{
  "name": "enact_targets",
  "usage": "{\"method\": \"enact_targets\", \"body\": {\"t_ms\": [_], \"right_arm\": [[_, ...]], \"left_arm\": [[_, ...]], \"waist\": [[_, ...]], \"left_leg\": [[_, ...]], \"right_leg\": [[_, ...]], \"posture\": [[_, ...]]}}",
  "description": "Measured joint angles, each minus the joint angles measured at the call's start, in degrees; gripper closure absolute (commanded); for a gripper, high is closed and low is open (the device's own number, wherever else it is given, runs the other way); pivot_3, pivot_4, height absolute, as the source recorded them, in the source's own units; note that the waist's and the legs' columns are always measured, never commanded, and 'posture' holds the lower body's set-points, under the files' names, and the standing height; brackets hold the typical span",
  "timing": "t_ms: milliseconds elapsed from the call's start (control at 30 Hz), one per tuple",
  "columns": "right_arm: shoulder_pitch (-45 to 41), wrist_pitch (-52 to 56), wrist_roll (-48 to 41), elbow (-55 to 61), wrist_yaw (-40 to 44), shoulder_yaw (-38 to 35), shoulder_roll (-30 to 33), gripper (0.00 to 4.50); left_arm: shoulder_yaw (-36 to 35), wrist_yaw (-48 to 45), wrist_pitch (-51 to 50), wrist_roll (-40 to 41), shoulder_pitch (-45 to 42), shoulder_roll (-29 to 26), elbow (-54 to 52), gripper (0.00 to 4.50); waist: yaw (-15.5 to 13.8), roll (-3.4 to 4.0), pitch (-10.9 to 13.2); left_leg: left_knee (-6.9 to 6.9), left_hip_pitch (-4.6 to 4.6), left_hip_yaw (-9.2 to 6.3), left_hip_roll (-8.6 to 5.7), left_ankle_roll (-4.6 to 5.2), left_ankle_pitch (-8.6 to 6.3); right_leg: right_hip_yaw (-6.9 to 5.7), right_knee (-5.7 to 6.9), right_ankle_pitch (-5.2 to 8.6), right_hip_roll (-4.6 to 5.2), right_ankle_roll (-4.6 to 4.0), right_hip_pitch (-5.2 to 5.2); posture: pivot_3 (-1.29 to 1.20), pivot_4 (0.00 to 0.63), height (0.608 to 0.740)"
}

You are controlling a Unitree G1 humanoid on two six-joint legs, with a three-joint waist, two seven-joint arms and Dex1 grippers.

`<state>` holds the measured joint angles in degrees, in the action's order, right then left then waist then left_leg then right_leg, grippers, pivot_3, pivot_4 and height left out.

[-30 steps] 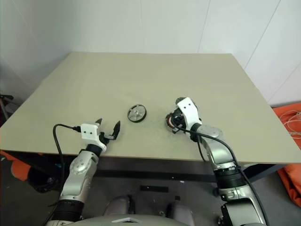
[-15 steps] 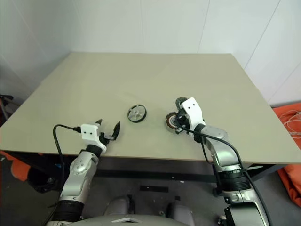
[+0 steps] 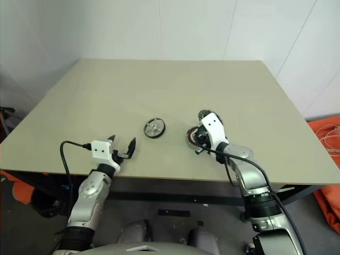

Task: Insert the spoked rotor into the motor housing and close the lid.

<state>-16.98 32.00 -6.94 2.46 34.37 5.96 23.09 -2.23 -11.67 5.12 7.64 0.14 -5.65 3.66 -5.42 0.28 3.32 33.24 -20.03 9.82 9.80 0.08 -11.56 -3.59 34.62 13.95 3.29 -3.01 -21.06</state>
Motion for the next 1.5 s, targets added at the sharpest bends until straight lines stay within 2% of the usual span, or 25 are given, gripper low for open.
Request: {"method": "enact_targets", "body": {"t_ms": [1500], "right_arm": [[-1.5, -1.3, 0.2, -2.9, -2.0, 0.3, -0.2, 4.49]], "left_arm": [[0.0, 0.0, 0.0, 0.0, 0.0, 0.0, 0.0, 0.0]], "waist": [[0.0, 0.0, 0.0]], "left_leg": [[0.0, 0.01, 0.0, 0.0, 0.0, 0.0]], "right_leg": [[0.0, 0.0, 0.02, 0.0, 0.03, 0.01]], "posture": [[0.0, 0.0, 0.74]]}}
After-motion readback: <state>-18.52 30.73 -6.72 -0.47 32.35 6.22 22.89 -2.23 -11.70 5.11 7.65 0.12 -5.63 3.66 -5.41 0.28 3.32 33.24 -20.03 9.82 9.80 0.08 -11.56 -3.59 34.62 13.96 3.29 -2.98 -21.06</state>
